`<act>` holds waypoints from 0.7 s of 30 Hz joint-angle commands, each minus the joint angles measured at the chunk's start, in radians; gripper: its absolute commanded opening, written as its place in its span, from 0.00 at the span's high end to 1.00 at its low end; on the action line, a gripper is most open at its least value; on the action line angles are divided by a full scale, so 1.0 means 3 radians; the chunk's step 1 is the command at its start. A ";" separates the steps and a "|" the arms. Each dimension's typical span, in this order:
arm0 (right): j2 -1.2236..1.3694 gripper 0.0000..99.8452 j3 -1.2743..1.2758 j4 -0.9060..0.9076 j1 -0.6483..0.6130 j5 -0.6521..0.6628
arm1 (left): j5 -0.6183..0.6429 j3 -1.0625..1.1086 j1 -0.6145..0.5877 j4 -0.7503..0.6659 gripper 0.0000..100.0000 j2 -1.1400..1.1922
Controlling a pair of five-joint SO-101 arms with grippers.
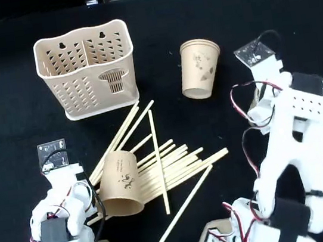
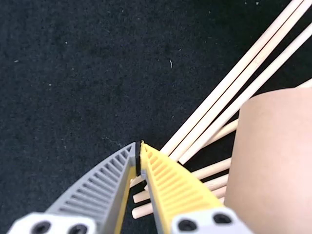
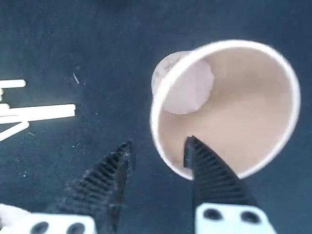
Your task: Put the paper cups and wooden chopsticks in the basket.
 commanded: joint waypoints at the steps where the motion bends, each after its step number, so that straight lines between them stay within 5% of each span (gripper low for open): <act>1: -0.0253 0.81 -0.0013 -0.0036 -0.0041 0.0015 | -0.0005 0.0054 0.0013 0.0015 0.97 -0.0015; 6: -0.0524 0.81 -0.0136 -0.0041 -0.0128 -0.0077 | -0.0005 0.0054 0.0013 0.0015 0.97 -0.0015; 12: -0.0657 0.81 -0.0887 0.0015 -0.0445 -0.0972 | -0.0005 0.0054 0.0018 0.0015 0.97 -0.0015; 21: 0.0816 0.81 -0.2212 0.0015 -0.1013 -0.1274 | -0.0005 0.0054 0.0013 0.0015 0.97 -0.0015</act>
